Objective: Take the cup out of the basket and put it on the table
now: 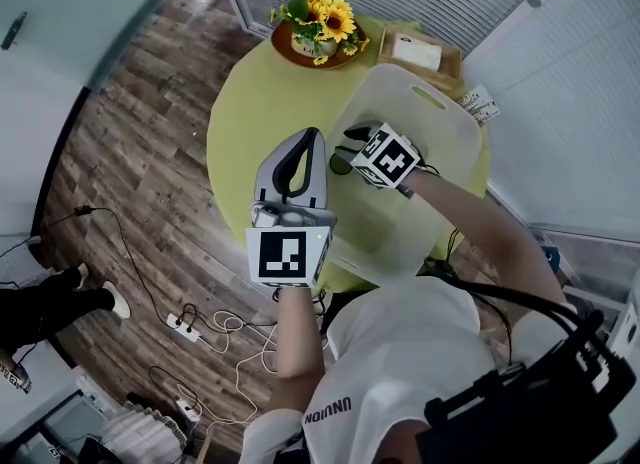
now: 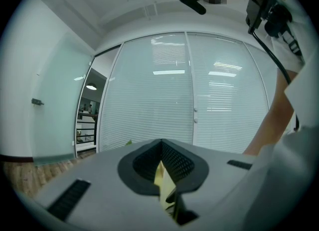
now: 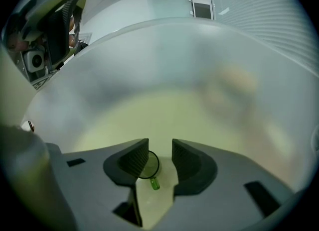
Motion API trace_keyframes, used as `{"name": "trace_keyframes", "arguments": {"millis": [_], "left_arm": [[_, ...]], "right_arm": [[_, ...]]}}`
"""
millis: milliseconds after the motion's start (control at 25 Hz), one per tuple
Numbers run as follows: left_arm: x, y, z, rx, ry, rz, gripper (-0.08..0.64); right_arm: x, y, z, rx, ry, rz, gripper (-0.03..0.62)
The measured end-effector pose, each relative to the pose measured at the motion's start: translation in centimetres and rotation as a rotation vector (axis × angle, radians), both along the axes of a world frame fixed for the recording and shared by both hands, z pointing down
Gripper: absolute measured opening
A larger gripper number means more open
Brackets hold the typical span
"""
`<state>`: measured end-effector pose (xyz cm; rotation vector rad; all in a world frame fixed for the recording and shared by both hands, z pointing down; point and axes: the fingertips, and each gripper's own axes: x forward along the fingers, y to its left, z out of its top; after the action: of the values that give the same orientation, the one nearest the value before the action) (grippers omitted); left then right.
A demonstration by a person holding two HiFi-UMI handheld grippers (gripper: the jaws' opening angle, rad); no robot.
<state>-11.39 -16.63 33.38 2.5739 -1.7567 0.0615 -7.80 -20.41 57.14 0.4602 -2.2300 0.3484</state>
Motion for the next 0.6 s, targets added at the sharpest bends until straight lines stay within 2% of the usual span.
{"name": "trace_keyframes", "arguments": {"millis": [320,600], "left_arm": [[0.0,-0.1,0.1,-0.001,0.033,0.007,0.014],[0.0,-0.1,0.1,0.0,0.013,0.01,0.014]], "right_arm": [[-0.2,0.4,1.5,-0.012,0.033,-0.015,0.158],[0.2,0.9,2.7,-0.023,0.072,-0.03,0.158]]}}
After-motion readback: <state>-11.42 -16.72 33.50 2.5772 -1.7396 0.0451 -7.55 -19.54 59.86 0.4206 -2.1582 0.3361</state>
